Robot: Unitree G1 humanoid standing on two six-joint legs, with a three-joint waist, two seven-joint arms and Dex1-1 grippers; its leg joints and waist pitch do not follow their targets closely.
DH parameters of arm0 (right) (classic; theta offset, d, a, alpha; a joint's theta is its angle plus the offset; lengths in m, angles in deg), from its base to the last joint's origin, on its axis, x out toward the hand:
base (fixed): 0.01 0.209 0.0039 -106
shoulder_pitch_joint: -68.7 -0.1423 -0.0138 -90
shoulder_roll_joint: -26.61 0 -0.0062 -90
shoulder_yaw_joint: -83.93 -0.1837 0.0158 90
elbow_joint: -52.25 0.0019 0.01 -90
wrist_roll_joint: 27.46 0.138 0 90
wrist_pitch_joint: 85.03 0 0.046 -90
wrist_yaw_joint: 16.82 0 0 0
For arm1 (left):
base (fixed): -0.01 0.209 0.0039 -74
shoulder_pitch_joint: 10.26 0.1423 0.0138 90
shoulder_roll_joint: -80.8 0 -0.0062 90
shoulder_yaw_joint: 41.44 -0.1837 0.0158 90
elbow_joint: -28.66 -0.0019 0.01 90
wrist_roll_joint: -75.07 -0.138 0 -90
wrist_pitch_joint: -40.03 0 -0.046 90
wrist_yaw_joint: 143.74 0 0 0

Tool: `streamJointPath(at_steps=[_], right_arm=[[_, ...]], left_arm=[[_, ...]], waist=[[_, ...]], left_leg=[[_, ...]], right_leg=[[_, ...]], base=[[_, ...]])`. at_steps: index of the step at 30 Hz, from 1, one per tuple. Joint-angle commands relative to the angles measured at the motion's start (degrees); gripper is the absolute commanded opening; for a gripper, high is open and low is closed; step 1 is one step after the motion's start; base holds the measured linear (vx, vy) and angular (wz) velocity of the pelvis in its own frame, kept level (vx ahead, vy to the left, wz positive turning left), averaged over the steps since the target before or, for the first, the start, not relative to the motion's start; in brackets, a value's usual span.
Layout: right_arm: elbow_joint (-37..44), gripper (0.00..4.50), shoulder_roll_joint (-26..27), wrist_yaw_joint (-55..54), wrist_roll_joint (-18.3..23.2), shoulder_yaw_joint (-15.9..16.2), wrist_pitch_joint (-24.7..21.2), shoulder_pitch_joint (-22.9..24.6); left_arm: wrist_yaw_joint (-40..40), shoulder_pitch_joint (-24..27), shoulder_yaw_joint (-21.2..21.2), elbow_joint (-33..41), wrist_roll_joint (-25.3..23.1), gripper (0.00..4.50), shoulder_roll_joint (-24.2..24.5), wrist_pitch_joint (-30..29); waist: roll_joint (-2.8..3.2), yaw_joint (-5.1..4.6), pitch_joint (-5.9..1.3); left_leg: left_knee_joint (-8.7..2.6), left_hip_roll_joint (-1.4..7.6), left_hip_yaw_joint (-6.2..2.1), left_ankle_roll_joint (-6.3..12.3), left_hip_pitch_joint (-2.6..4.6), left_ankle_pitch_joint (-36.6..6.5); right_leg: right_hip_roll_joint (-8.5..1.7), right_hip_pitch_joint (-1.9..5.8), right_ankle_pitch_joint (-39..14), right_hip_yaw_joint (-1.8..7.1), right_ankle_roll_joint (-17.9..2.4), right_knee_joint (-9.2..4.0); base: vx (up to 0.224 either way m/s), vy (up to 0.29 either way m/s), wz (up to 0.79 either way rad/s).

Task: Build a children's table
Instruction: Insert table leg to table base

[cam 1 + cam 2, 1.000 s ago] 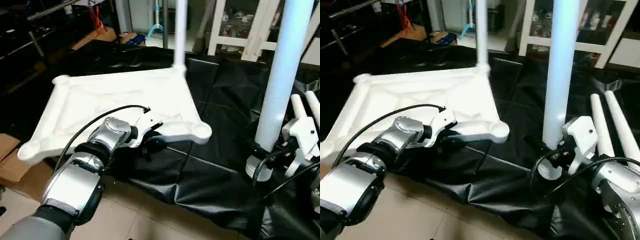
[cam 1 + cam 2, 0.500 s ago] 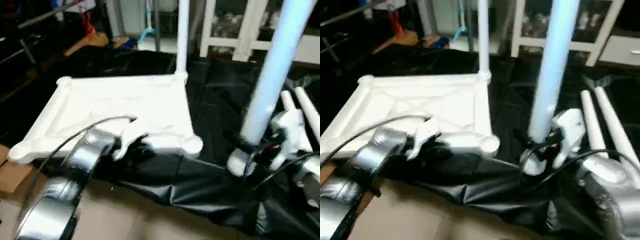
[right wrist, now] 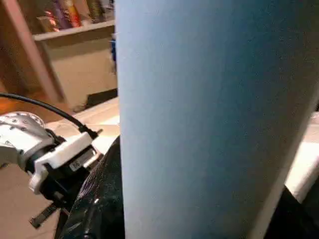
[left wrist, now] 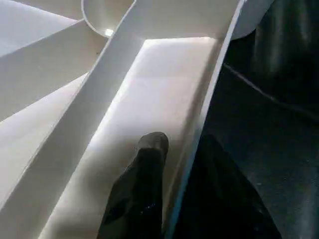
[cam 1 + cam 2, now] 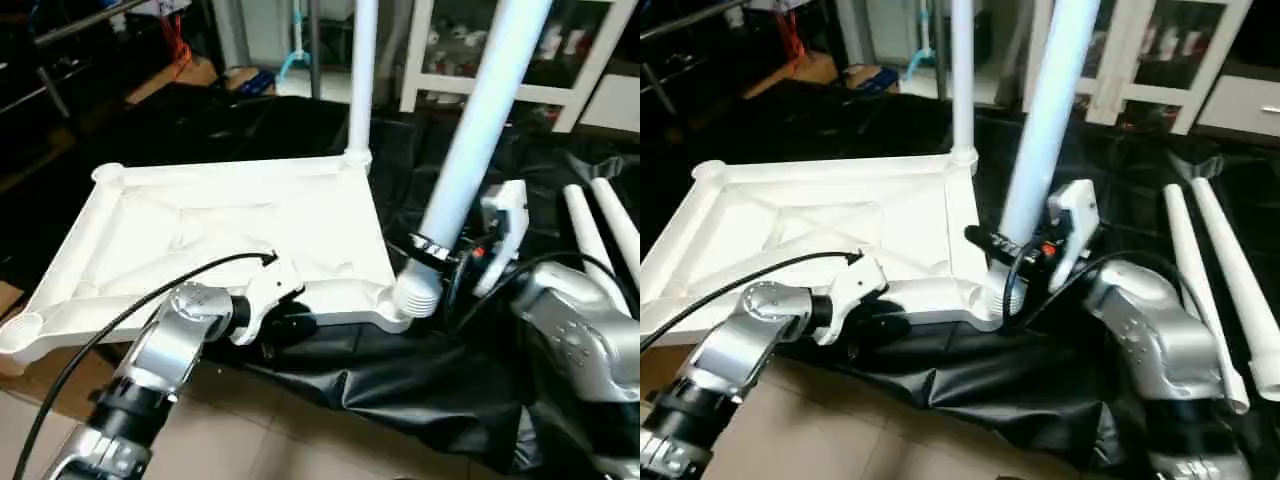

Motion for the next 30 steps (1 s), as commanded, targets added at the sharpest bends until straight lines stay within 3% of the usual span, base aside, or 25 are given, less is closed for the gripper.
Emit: streamJointPath(at_steps=[1,6,8,10,15,30], right_arm=[[-1.89,1.79,0.19,1.76,0.98,0.04,0.52,-1.35],[-8.14,1.79,0.95,5.37,2.94,-0.15,-1.62,-4.25],[-10.85,1.79,1.12,6.44,3.20,-0.32,-2.18,-5.24],[-14.53,1.79,1.55,7.44,3.44,-0.76,-3.13,-6.57],[-19.09,1.79,1.93,8.60,2.08,-0.50,-1.70,-8.26],[-26.13,1.79,1.99,10.60,-0.81,-0.01,1.59,-11.69]], left_arm=[[-0.37,0.90,0.10,1.64,2.78,0.67,-0.09,-1.15],[-0.86,1.26,0.02,4.49,3.27,0.67,0.40,-2.88],[-1.47,1.41,-0.26,5.40,3.48,0.67,0.67,-2.95],[-1.86,1.62,-0.35,6.61,4.07,0.66,0.84,-3.97],[-1.59,1.32,-0.65,7.60,5.02,0.66,0.68,-4.57],[-1.54,0.57,-0.98,8.16,5.91,0.66,0.88,-5.10]], waist=[[-1.95,0.34,-3.40],[-2.03,0.49,-3.15],[-2.60,0.48,-3.03],[-2.58,0.60,-2.79],[-3.19,0.93,-2.30],[-3.88,1.14,-1.15]], left_leg=[[-3.88,5.75,-2.66,11.04,-0.13,5.60],[-3.85,5.86,-2.76,12.04,-0.03,6.04],[-3.81,5.82,-2.67,12.27,0.01,6.79],[-3.80,5.82,-2.61,12.56,-0.03,7.32],[-3.93,5.92,-2.50,12.56,0.09,7.55],[-4.41,5.97,-2.10,9.19,0.47,2.84]], right_leg=[[-7.07,2.95,-4.25,4.69,-10.68,-3.11],[-7.01,2.79,-3.87,4.61,-11.48,-2.82],[-6.89,2.63,-2.87,4.64,-11.83,-2.67],[-6.98,2.52,-2.30,4.69,-12.68,-2.56],[-6.90,2.33,-2.38,4.72,-13.13,-2.45],[-7.02,2.21,-7.55,5.26,-13.89,-3.04]], base=[[0.000,0.000,0.00],[0.000,0.000,0.00],[0.000,0.000,0.00],[0.000,0.000,0.00],[0.000,0.000,0.00],[0.000,0.000,0.00]])
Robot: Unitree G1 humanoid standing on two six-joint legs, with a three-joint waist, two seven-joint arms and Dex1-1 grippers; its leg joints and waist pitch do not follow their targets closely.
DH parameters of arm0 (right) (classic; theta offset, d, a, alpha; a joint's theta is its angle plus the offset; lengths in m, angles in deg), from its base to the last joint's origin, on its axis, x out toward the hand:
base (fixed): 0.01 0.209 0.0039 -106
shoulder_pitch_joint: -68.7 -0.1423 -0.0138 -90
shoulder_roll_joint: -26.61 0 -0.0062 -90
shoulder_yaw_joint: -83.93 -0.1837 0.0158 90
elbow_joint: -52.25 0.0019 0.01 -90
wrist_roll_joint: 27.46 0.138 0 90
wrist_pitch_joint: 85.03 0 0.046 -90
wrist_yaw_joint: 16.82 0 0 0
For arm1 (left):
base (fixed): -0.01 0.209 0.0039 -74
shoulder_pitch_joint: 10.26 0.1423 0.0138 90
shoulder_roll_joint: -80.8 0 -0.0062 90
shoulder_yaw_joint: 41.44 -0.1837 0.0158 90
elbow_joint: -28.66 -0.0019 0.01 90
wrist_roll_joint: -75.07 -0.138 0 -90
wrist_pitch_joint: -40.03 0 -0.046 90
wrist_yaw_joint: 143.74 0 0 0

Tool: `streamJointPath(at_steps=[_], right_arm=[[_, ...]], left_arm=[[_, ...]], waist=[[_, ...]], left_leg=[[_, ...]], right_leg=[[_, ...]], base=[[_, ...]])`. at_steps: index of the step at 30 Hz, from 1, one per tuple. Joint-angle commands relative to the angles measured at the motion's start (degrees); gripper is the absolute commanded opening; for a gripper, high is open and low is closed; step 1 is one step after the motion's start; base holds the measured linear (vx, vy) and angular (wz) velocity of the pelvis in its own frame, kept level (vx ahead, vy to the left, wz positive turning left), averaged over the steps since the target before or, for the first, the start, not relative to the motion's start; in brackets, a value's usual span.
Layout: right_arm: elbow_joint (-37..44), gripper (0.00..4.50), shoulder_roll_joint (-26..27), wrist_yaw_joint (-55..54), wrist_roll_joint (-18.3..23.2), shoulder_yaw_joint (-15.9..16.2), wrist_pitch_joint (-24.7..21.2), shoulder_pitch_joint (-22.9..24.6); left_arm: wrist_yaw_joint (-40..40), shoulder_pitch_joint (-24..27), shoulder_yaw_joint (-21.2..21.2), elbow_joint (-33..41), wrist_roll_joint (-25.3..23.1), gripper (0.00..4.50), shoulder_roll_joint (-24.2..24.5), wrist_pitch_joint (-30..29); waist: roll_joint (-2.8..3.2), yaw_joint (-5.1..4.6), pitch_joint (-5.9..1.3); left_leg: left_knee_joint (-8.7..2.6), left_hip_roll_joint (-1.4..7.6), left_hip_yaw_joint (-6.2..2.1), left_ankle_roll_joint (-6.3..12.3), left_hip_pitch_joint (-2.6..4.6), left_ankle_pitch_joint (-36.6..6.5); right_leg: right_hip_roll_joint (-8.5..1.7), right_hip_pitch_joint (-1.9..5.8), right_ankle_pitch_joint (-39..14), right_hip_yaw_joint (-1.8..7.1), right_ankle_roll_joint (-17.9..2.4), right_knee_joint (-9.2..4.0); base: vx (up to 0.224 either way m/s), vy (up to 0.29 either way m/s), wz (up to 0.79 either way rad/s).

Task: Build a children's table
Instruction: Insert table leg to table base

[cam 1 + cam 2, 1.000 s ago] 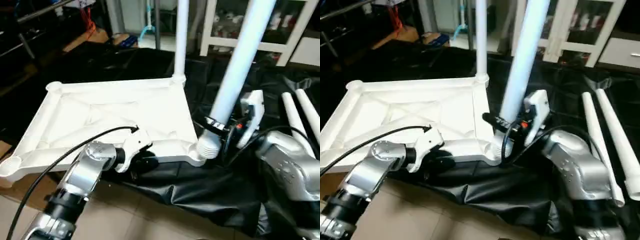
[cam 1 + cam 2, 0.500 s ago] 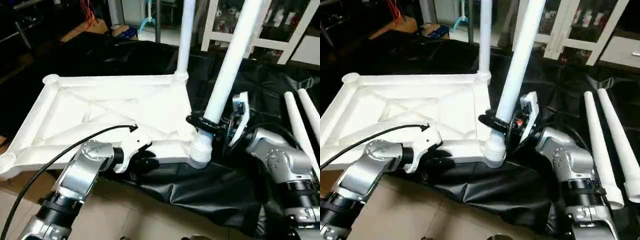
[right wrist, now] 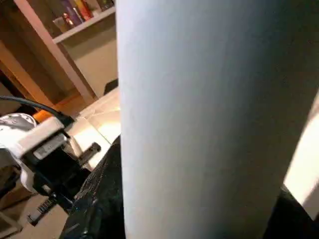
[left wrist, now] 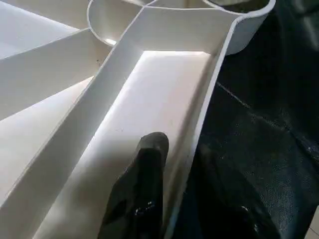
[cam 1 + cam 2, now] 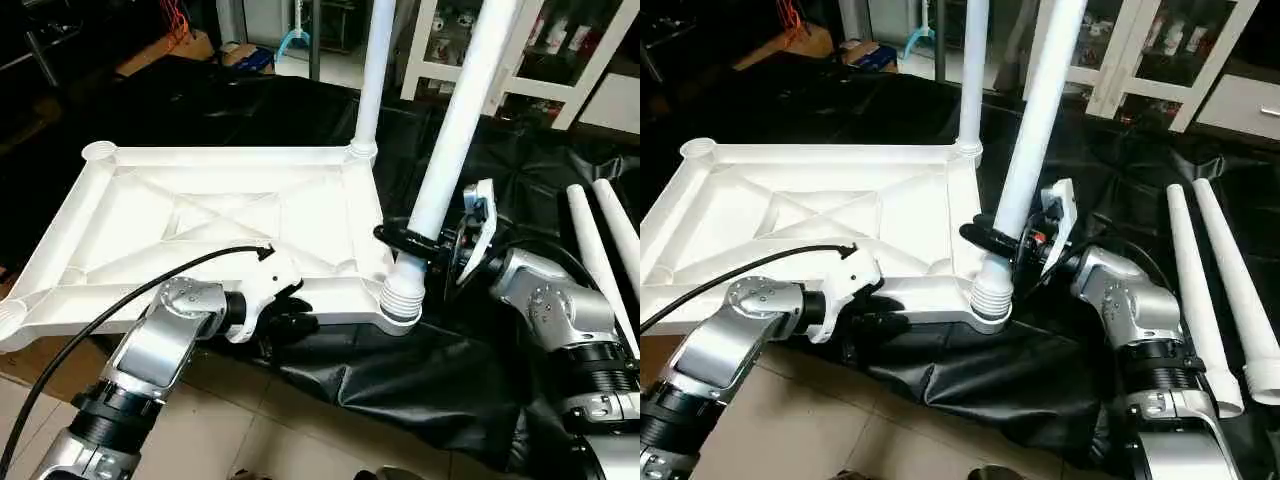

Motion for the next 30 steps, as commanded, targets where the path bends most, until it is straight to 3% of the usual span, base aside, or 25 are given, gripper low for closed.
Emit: streamJointPath(at_steps=[1,12,15,20,30], right_arm=[[-0.43,1.79,-0.01,0.30,-0.50,0.23,0.72,-1.23],[-2.30,1.79,-0.26,1.97,-3.57,2.04,1.95,-2.48],[-0.92,1.79,-0.57,2.34,-7.34,4.87,5.67,-2.11],[2.52,1.79,-0.17,2.99,-9.29,6.53,8.54,-0.23],[7.97,1.79,-0.83,4.77,-12.12,9.02,14.09,3.39]], left_arm=[[-0.71,-0.04,-0.97,1.10,2.64,0.66,-0.79,-0.27],[-0.59,-0.25,-1.33,1.44,2.94,0.64,-0.62,-0.82],[-0.34,-0.20,-1.52,1.36,2.77,0.64,-0.72,-0.68],[0.09,-0.26,-1.59,1.35,2.74,0.64,-0.80,-0.66],[0.72,-0.27,-1.67,1.29,2.84,0.64,-0.78,-0.54]], waist=[[-0.75,0.03,-3.14],[-0.96,0.00,-2.75],[-1.06,-0.02,-2.67],[-1.13,-0.24,-2.41],[-1.35,-0.52,-2.36]], left_leg=[[-4.49,6.01,-2.78,8.89,0.55,2.61],[-4.72,6.04,-2.57,7.83,0.66,0.89],[-4.77,6.05,-2.52,7.44,0.65,0.14],[-5.02,6.09,-2.58,5.91,0.72,-2.57],[-5.17,6.14,-2.54,5.88,0.71,-3.32]], right_leg=[[-6.89,3.12,-7.33,4.71,-13.90,-3.70],[-6.90,3.00,-8.48,5.01,-14.33,-3.90],[-6.97,2.95,-9.50,5.06,-14.10,-4.05],[-7.01,2.85,-13.24,5.24,-13.16,-4.56],[-7.00,2.68,-13.30,5.44,-12.83,-4.62]], base=[[0.000,0.000,0.00],[0.000,0.000,0.00],[0.000,0.000,0.00],[0.000,0.000,0.00],[0.000,0.000,0.00]])
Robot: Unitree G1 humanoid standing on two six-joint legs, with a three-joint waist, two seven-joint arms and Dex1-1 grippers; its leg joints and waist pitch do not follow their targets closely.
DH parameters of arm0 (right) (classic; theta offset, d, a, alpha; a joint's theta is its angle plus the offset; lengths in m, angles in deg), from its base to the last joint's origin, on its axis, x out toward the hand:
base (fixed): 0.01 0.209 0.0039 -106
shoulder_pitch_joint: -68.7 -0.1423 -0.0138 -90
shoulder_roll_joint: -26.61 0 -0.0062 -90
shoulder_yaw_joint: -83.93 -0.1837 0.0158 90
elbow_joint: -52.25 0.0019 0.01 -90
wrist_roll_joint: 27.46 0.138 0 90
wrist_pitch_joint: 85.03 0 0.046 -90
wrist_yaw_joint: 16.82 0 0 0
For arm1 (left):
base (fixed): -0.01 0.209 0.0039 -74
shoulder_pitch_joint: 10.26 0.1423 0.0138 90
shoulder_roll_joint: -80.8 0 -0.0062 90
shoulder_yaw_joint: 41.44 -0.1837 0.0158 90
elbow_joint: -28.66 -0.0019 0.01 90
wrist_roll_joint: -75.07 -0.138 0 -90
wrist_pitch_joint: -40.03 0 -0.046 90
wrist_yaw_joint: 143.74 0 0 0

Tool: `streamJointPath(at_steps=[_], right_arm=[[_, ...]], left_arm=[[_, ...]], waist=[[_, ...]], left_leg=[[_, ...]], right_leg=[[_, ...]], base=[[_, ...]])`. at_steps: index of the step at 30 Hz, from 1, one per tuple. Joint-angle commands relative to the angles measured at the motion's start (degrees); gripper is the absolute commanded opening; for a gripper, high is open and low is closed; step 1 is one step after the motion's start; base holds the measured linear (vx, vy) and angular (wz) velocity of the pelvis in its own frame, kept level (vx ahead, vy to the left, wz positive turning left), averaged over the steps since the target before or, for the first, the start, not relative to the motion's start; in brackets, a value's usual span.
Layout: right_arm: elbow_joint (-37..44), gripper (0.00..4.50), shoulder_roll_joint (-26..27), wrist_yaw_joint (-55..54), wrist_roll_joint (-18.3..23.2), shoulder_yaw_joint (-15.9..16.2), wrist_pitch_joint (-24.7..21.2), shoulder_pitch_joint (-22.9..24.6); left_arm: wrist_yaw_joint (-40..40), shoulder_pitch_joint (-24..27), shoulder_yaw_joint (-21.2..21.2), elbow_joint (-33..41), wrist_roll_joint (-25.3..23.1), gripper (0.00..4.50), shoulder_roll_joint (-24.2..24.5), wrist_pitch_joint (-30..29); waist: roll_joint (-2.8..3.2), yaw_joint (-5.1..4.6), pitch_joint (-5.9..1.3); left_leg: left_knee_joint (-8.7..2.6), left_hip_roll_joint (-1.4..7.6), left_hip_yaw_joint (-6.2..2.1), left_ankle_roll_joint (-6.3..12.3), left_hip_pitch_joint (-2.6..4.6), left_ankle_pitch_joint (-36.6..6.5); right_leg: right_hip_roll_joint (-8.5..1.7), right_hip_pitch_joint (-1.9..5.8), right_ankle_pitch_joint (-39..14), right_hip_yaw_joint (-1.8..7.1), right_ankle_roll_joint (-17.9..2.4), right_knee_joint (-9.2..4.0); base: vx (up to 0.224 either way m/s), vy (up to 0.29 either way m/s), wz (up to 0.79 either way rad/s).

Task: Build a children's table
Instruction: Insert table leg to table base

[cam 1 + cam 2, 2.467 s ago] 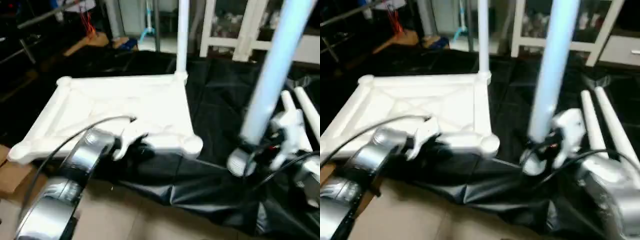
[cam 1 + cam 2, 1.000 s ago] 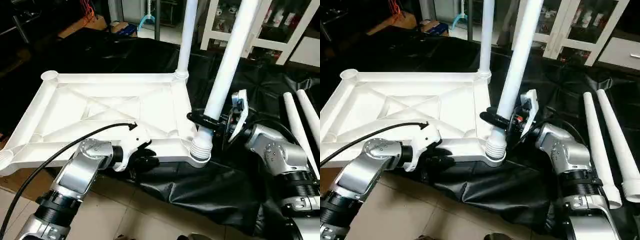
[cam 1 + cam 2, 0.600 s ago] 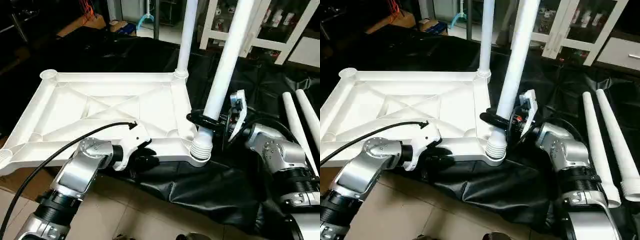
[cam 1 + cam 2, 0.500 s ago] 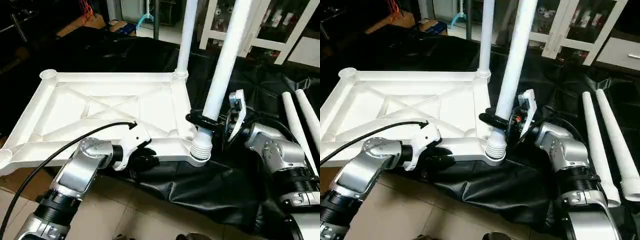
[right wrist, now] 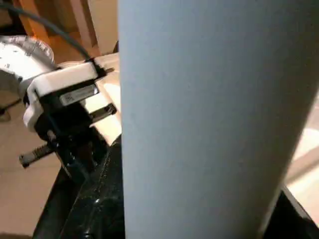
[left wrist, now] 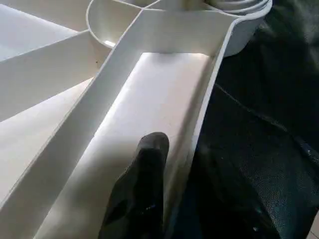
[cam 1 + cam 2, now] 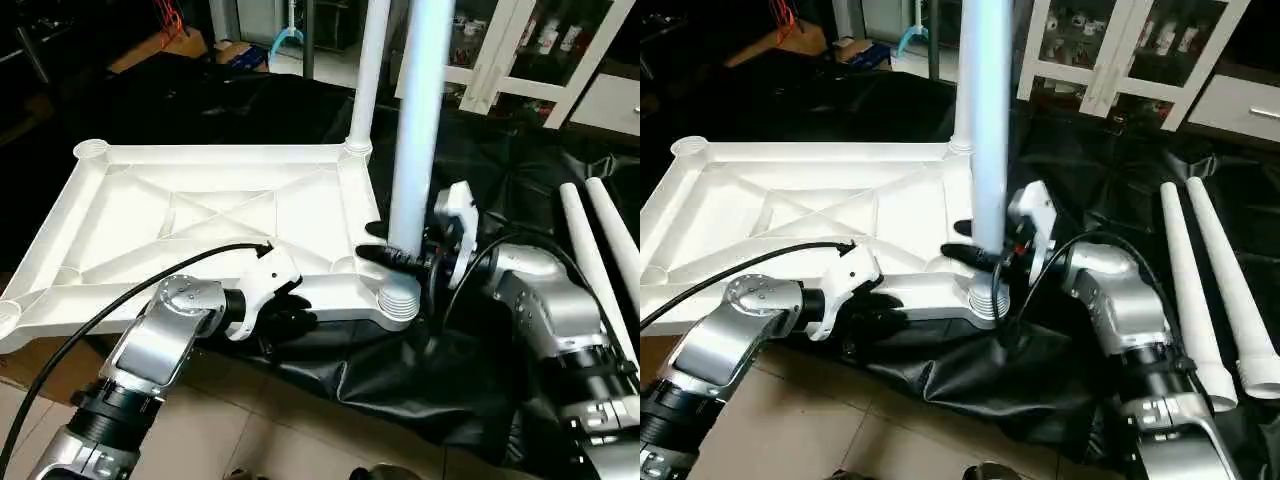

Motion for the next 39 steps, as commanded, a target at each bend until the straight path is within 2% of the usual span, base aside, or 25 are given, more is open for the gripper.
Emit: streamJointPath(at_steps=[1,7,8,12,18,20,28,32,35,36,39], right_arm=[[0.23,1.79,-0.06,0.80,-0.89,1.70,0.29,1.62],[2.18,1.79,-0.25,2.38,-1.56,3.01,2.44,4.78],[2.61,1.79,-0.12,2.51,-1.49,3.09,2.53,5.48],[2.99,1.79,0.52,2.05,-1.68,3.57,2.52,6.56],[3.43,1.79,1.75,0.98,-1.94,4.54,0.99,6.52],[2.15,1.79,1.90,-0.40,-2.22,3.99,-0.06,6.50],[-2.77,1.79,1.41,-2.68,-2.73,0.70,0.63,7.44],[-3.80,1.79,0.83,-3.84,-2.85,-1.05,2.11,9.07],[-4.06,1.79,0.85,-4.67,-2.56,-2.26,2.72,9.94],[-3.92,1.79,0.86,-4.93,-2.36,-2.77,2.96,10.44],[-3.62,1.79,0.92,-5.46,-2.04,-3.51,3.64,11.20]], left_arm=[[-0.12,0.13,-1.59,1.03,2.29,0.64,-1.06,0.34],[0.29,0.07,-1.57,0.84,2.27,0.64,-1.33,0.39],[0.46,0.08,-1.54,0.86,2.26,0.64,-1.43,0.35],[0.75,0.21,-1.57,1.07,2.29,0.64,-1.57,0.16],[1.11,0.24,-1.78,1.12,2.27,0.64,-1.81,0.04],[1.30,0.30,-1.78,1.24,2.28,0.64,-1.95,-0.08],[1.59,0.53,-1.77,1.43,2.38,0.64,-1.91,-0.21],[1.86,0.22,-1.67,1.10,2.45,0.64,-1.92,-0.18],[2.27,0.04,-1.58,0.84,2.54,0.64,-2.09,-0.14],[2.58,-0.05,-1.51,0.66,2.58,0.64,-2.22,-0.10],[2.84,-0.09,-1.48,0.55,2.62,0.64,-2.29,-0.03]], waist=[[-0.59,0.06,-2.80],[-0.65,0.13,-2.93],[-0.90,0.17,-2.97],[-0.71,0.23,-2.84],[-0.82,0.17,-2.75],[-0.86,0.11,-2.69],[-0.76,-0.36,-2.19],[-0.64,-0.47,-2.12],[-0.64,-0.50,-2.26],[-0.67,-0.54,-2.25],[-0.79,-0.57,-2.11]], left_leg=[[-5.17,6.16,-3.04,5.96,0.49,-3.40],[-5.12,6.17,-2.98,7.11,0.49,-1.95],[-5.08,6.17,-2.90,7.34,0.50,-1.79],[-5.25,6.22,-3.03,7.13,0.48,-2.38],[-5.38,6.19,-3.05,6.31,0.48,-3.63],[-5.43,6.19,-3.06,6.10,0.46,-3.73],[-6.04,6.38,-3.33,3.02,0.89,-9.73],[-6.43,6.57,-3.21,2.56,1.42,-9.58],[-6.53,6.62,-3.15,2.31,1.53,-9.09],[-6.51,6.57,-3.09,2.40,1.37,-8.90],[-6.64,6.60,-3.20,2.30,1.23,-10.20]], right_leg=[[-7.03,2.66,-13.50,4.99,-12.65,-4.70],[-6.94,2.65,-11.48,5.00,-12.93,-4.47],[-7.00,2.64,-11.30,5.04,-12.98,-4.51],[-6.92,2.61,-12.47,4.99,-12.83,-4.60],[-6.99,2.58,-14.15,5.07,-12.38,-4.84],[-6.98,2.54,-14.37,5.10,-12.27,-4.89],[-7.05,2.28,-20.22,5.22,-11.20,-5.77],[-7.08,2.32,-18.94,5.22,-11.39,-6.00],[-7.05,2.38,-16.97,5.33,-12.04,-5.80],[-7.11,2.48,-16.20,5.41,-12.35,-5.75],[-7.29,2.56,-18.29,5.44,-12.09,-6.00]], base=[[0.000,0.000,0.00],[0.000,0.000,0.00],[0.000,0.000,0.00],[0.000,0.000,0.00],[0.000,0.000,0.00],[0.000,0.000,0.00],[0.000,0.000,0.00],[0.000,0.000,0.00],[0.000,0.000,0.00],[0.000,0.000,0.00],[0.000,0.000,0.00]])
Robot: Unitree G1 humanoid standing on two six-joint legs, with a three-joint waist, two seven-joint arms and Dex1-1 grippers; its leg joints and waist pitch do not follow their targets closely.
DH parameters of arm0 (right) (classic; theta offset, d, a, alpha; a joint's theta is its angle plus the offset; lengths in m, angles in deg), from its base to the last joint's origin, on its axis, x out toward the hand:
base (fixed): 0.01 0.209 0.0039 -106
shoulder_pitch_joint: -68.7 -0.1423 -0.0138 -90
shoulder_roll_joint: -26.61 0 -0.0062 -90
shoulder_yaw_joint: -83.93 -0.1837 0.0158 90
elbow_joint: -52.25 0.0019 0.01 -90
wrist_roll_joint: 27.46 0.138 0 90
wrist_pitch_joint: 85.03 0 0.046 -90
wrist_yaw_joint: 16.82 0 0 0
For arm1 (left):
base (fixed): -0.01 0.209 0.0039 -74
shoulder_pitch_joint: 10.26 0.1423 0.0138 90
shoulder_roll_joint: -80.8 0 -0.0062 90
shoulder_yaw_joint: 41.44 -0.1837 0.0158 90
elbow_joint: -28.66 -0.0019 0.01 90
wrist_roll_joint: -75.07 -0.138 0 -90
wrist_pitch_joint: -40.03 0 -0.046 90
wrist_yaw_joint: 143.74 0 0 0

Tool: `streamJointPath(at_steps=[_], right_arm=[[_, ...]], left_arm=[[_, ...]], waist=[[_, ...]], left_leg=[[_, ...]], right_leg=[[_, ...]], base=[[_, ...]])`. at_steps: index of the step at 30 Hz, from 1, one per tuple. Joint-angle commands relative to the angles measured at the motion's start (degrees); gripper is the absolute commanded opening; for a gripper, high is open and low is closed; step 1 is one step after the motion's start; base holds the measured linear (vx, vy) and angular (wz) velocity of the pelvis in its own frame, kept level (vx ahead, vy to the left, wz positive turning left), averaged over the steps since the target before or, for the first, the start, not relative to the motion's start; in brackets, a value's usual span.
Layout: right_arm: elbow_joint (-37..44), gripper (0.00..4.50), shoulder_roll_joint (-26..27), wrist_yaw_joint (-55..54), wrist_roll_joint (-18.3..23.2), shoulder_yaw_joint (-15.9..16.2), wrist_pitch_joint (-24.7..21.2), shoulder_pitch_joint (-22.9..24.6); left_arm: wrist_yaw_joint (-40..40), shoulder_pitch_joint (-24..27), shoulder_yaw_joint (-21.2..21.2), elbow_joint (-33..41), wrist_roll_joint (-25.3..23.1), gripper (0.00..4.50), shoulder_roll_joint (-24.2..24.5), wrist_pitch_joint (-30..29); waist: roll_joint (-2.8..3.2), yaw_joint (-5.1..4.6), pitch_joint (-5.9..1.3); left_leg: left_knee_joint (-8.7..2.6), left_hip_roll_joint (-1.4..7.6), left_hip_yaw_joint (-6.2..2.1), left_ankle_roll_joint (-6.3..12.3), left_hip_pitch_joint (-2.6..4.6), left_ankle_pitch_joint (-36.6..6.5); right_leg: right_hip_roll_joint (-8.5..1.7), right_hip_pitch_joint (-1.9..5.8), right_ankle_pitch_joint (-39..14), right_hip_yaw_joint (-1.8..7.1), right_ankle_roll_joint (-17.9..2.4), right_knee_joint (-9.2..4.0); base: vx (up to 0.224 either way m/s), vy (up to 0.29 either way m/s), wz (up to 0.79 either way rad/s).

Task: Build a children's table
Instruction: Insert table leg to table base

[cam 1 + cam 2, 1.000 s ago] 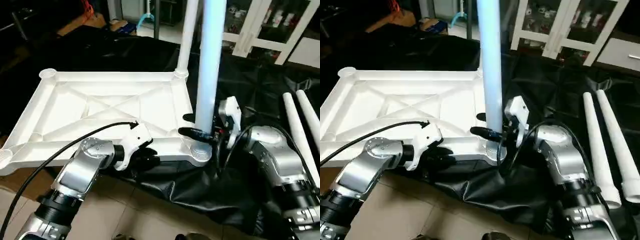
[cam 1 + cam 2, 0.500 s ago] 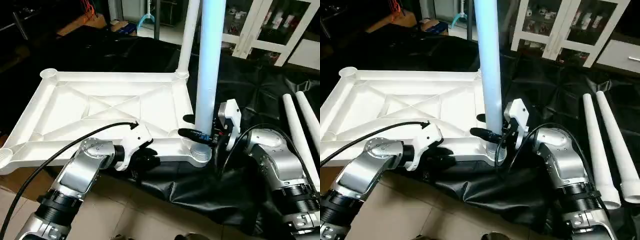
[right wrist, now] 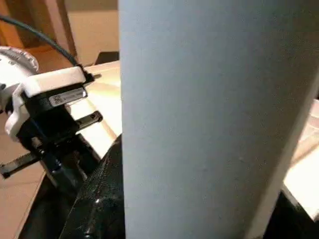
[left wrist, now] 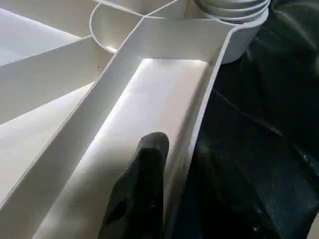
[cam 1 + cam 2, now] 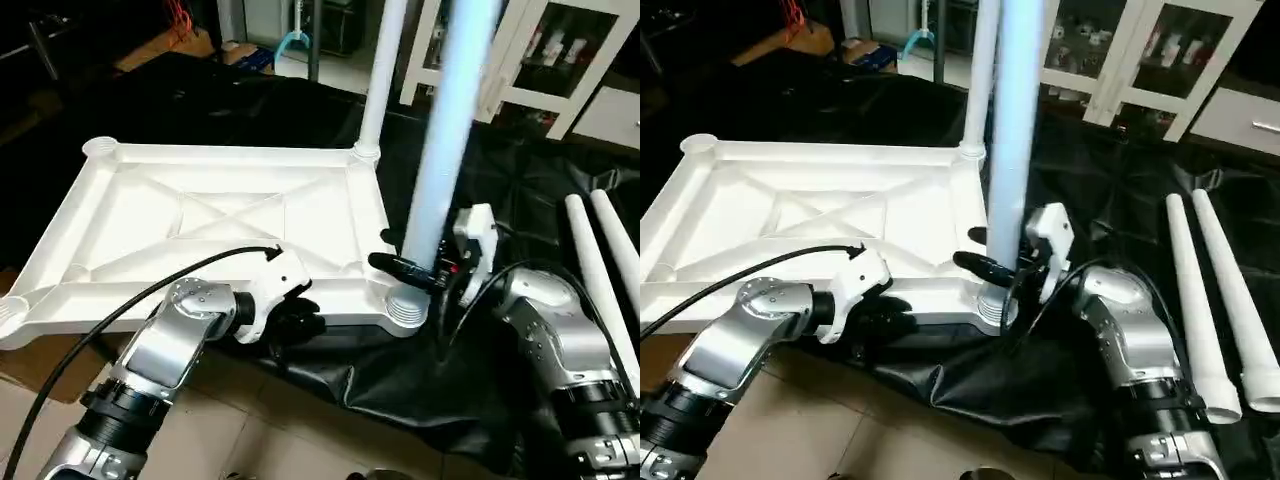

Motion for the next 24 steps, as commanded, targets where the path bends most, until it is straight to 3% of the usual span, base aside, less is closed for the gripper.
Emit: streamJointPath(at_steps=[1,3,4,10,14,18,22,23,24], right_arm=[[-5.57,1.79,-0.39,-3.13,-2.30,-0.25,-1.23,3.88],[-5.73,1.79,-0.11,-4.39,-1.37,-2.02,-0.70,4.75],[-5.51,1.79,0.02,-4.84,-0.91,-2.79,-0.42,5.50],[-2.65,1.79,0.08,-4.86,0.12,-3.51,-0.02,9.47],[-0.60,1.79,-0.71,-4.65,-1.01,-2.29,1.23,13.24],[0.61,1.79,-1.67,-5.00,-3.05,-0.48,1.88,14.43],[0.98,1.79,-1.89,-6.34,-5.11,1.37,0.92,14.57],[1.07,1.79,-1.78,-6.60,-5.15,1.50,0.54,14.60],[1.12,1.79,-1.58,-6.76,-5.01,1.50,0.57,14.73]], left_arm=[[0.94,-0.19,0.24,0.09,2.15,0.64,-1.07,0.63],[1.28,-0.29,0.40,-0.09,2.18,0.64,-1.23,0.81],[1.45,-0.32,0.51,-0.13,2.23,0.64,-1.34,0.85],[2.28,-0.47,0.89,-0.46,2.23,0.64,-1.76,1.13],[2.89,-0.72,1.13,-0.86,2.29,0.64,-2.05,1.34],[3.36,-0.94,1.03,-1.24,2.49,0.61,-2.05,1.65],[3.68,-1.23,0.95,-1.44,2.48,0.60,-2.36,1.85],[3.84,-1.30,0.97,-1.49,2.46,0.60,-2.53,1.92],[4.12,-1.33,1.06,-1.53,2.46,0.60,-2.74,2.00]], waist=[[0.16,-0.03,-1.94],[0.21,0.03,-1.87],[0.04,-0.10,-1.86],[0.13,0.18,-1.96],[0.37,0.40,-2.00],[0.22,0.40,-2.06],[0.30,0.40,-1.89],[-0.03,0.30,-1.91],[0.07,0.34,-1.74]], left_leg=[[-5.92,6.62,-3.48,2.52,0.45,-10.18],[-5.99,6.70,-3.47,2.19,0.67,-11.32],[-6.10,6.69,-3.59,2.04,0.45,-11.43],[-6.24,6.76,-3.36,2.30,0.65,-10.26],[-6.51,6.94,-3.31,2.32,0.87,-9.04],[-6.54,6.89,-3.23,2.30,0.81,-8.43],[-6.71,6.86,-3.25,1.80,0.79,-9.77],[-6.71,6.87,-3.23,1.76,0.75,-10.12],[-6.84,6.91,-3.36,1.49,0.74,-11.29]], right_leg=[[-7.28,1.32,-18.60,5.04,-12.07,-4.91],[-7.37,1.08,-20.29,5.14,-11.55,-5.27],[-7.29,1.21,-20.43,5.09,-11.47,-5.17],[-7.20,1.12,-17.87,5.11,-11.56,-5.14],[-7.16,1.18,-15.13,5.03,-11.94,-4.98],[-7.13,1.32,-13.17,5.08,-12.48,-4.74],[-7.14,1.31,-15.09,5.17,-12.10,-5.07],[-7.18,1.35,-15.52,5.20,-12.03,-5.12],[-7.27,1.32,-17.12,5.24,-11.83,-5.26]], base=[[0.000,0.000,0.00],[0.000,0.000,0.00],[0.000,0.000,0.00],[0.000,0.000,0.00],[0.000,0.000,0.00],[0.000,0.000,0.00],[0.000,0.000,0.00],[0.000,0.000,0.00],[0.000,0.000,0.00]])
